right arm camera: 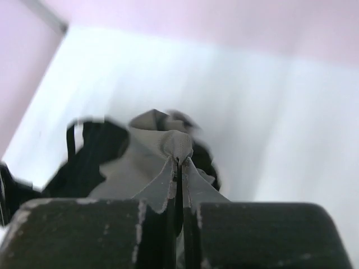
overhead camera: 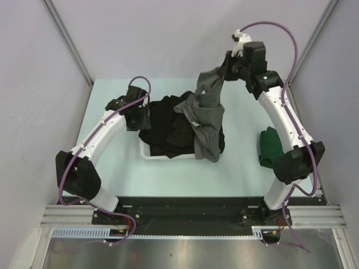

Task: Fold and stack the t-shirts
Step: Grab crumpled tshirt from bin with the right arm, then move the tshirt to the center of the board

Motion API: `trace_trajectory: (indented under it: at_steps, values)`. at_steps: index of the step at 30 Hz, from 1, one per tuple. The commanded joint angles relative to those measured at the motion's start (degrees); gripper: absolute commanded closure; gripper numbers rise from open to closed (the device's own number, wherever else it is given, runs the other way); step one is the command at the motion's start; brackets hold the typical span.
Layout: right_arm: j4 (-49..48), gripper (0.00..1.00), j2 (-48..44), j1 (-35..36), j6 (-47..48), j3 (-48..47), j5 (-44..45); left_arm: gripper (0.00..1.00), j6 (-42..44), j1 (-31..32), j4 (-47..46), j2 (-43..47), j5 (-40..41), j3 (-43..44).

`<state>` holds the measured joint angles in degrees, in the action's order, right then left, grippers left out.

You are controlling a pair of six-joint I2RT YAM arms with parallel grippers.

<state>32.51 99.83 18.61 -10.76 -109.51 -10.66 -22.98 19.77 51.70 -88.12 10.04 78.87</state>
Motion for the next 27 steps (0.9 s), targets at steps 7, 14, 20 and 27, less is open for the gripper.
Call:
trace_trajectory:
  at_steps: [7,14,20,27]
  values:
    - [-9.48,1.00,-0.78,-8.23,2.77,-14.58,7.58,0.44,0.48,0.27,-0.64,0.93,-0.55,0.14]
    - [-10.10,1.00,-2.80,-12.98,3.29,-15.91,7.23,0.44,0.83,0.27,-0.73,1.19,-0.38,-0.56]
    - [-10.19,1.00,-6.49,-15.44,4.87,-12.92,9.51,0.44,1.62,0.27,-1.08,1.02,0.24,-0.47]
    - [-10.01,1.00,-11.15,-19.91,7.51,-6.59,14.69,0.44,2.24,0.27,0.06,-2.59,-1.25,4.36]
